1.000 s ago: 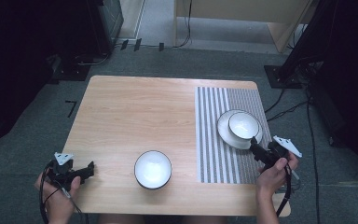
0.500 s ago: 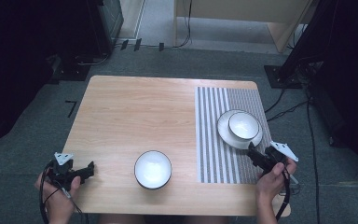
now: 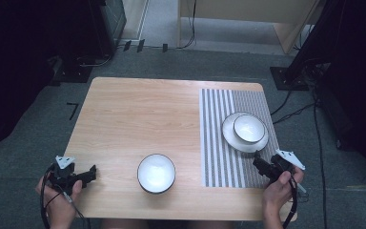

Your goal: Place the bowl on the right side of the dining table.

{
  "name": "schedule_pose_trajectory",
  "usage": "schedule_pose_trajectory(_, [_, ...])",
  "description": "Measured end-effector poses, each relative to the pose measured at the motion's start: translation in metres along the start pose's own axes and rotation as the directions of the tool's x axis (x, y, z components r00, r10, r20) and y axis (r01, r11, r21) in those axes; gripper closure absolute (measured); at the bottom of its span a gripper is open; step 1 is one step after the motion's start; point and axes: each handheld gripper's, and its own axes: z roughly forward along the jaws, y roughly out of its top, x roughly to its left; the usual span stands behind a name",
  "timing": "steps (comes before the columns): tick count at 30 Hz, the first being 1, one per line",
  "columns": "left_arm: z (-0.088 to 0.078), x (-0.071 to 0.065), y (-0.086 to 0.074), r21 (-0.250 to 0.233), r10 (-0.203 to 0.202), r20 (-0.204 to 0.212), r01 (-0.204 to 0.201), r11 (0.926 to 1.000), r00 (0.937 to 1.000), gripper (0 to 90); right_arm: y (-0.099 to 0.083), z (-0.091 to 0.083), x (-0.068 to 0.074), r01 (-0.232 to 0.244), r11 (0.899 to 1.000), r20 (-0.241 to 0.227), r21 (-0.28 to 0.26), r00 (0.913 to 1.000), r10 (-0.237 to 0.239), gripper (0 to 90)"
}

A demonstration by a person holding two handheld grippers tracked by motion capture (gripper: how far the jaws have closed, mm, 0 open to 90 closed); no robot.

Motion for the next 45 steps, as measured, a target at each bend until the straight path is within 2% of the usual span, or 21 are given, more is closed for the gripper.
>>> schedule_pose_trajectory(21, [0.0,0.0,0.0,0.0,0.0,0.0,0.0,1.0,1.0,0.0,-0.014,-0.009,-0.012,-0.01,0.999,0.008,0.033,0.9999,0.01,22.2])
schedule_pose_trajectory(26, [0.0,0.0,0.0,0.0,0.0,0.0,0.0,1.0,1.0,0.0,-0.016,-0.012,-0.015,0.001,0.999,0.013,0.036,0.9999,-0.002,22.3])
schedule_pose_trajectory(45, [0.0,0.0,0.0,0.0,0.0,0.0,0.0,1.0,1.0,0.0,-0.026,-0.028,-0.03,0.026,0.998,-0.018,0.055,0.9995,-0.025,23.3])
